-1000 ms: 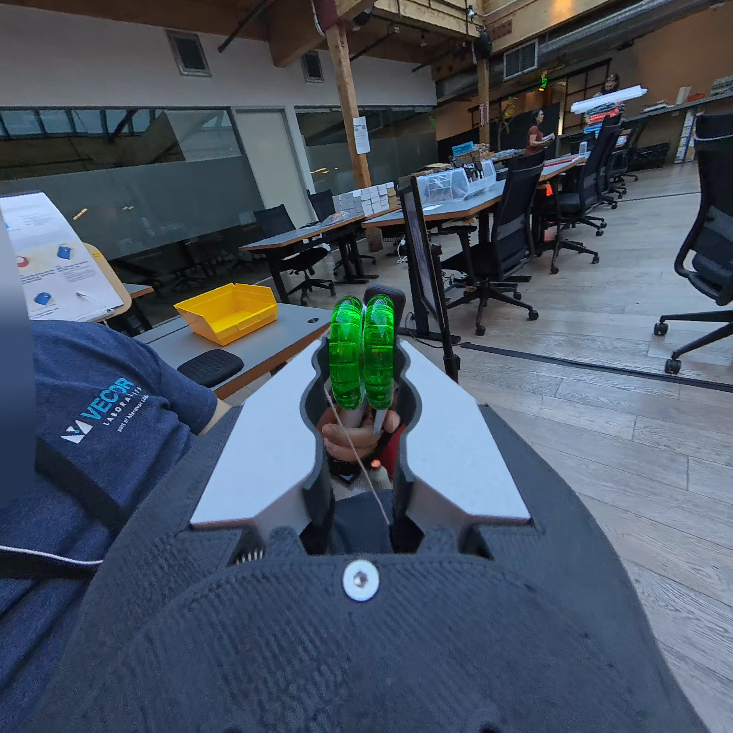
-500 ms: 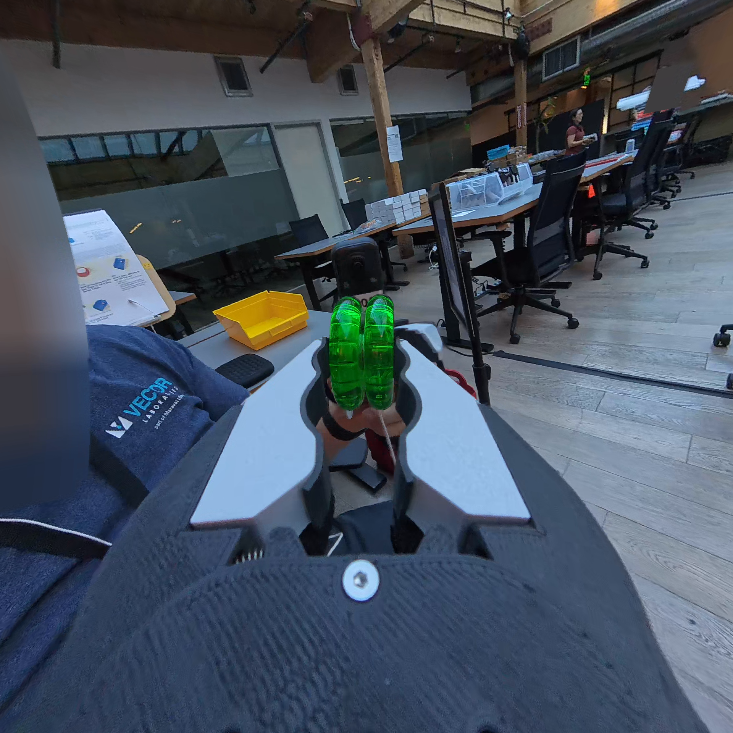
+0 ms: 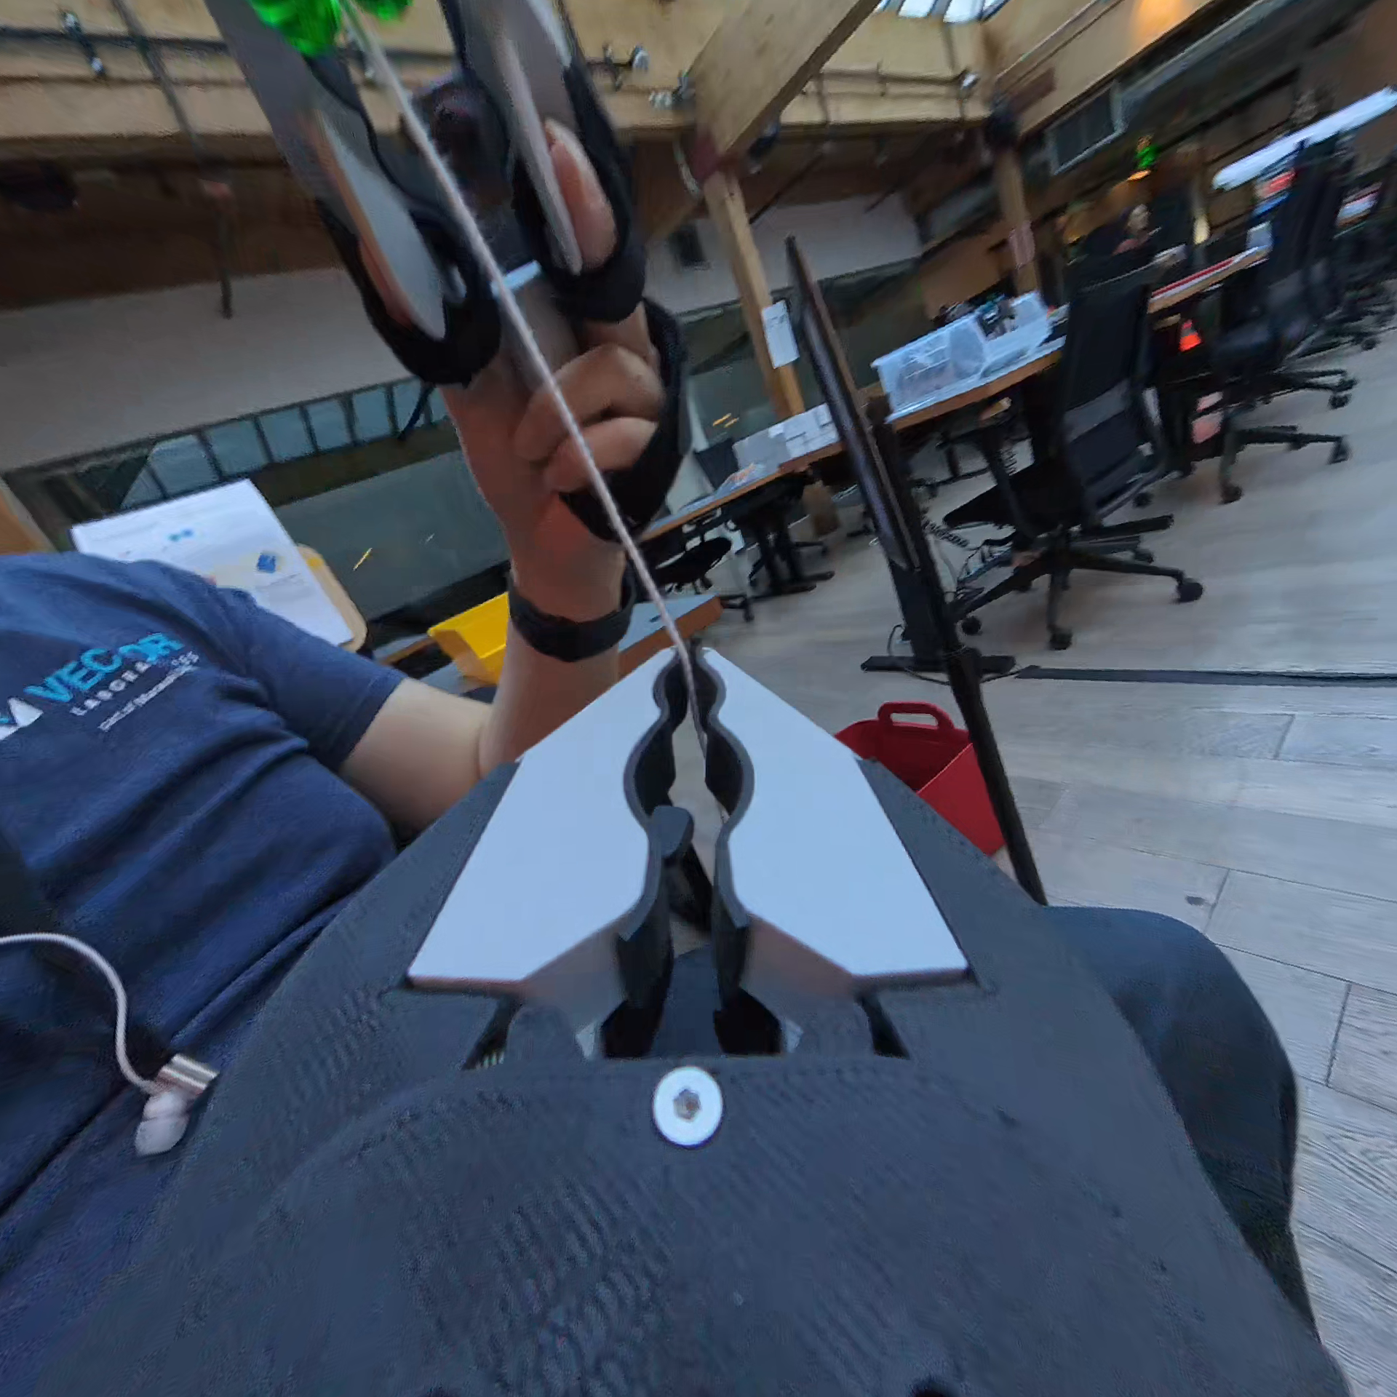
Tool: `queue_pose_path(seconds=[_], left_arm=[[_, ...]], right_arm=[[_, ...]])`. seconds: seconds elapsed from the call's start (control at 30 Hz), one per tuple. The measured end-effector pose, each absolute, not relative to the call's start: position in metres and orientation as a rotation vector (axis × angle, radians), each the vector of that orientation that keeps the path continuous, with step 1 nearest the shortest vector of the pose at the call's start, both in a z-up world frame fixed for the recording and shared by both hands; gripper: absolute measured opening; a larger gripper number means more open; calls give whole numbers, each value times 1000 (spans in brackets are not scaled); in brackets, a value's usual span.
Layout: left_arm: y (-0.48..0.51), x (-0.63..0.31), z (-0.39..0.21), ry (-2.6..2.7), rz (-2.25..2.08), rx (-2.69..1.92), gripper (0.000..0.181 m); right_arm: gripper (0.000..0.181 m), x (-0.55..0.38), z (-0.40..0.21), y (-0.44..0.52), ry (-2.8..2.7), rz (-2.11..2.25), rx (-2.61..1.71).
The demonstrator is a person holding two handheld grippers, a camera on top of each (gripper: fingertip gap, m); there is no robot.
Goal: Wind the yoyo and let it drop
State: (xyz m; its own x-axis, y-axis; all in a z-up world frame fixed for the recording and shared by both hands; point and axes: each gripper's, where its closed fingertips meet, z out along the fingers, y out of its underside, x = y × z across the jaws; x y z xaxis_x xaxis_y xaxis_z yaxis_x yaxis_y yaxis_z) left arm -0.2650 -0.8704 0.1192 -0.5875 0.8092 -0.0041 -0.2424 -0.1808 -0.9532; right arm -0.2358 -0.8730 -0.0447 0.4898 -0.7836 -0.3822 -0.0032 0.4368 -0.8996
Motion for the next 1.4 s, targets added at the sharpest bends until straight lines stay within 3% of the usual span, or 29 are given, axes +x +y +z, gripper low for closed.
queue_pose_path(seconds=[0.17, 0.47, 0.73, 0.83, 1.17, 1.23, 1.4], left_arm=[[-874, -225, 76, -1677, 1874, -825, 29], [-884, -252, 18, -1791, 1806, -926, 30], [-909, -255, 37, -1734, 1989, -708, 29], [-908, -235, 60, -1635, 2072, -550, 29], [-862, -229, 106, -1162, 1944, -461, 29], [-854, -236, 109, -1092, 1892, -478, 29], [-849, -253, 106, -1074, 1823, -529, 29]], right_arm=[[0, -276, -10, -922, 996, -625, -895], [0, -273, 100, -909, 1231, -697, -1409], [2, -229, 81, -859, 1382, -539, -1675], [36, -229, 64, -850, 1390, -588, -1718], [41, -257, 90, -860, 1140, -1019, -1646], [57, -254, 104, -872, 1070, -1069, -1484], [64, -250, 99, -860, 961, -743, -1284]])
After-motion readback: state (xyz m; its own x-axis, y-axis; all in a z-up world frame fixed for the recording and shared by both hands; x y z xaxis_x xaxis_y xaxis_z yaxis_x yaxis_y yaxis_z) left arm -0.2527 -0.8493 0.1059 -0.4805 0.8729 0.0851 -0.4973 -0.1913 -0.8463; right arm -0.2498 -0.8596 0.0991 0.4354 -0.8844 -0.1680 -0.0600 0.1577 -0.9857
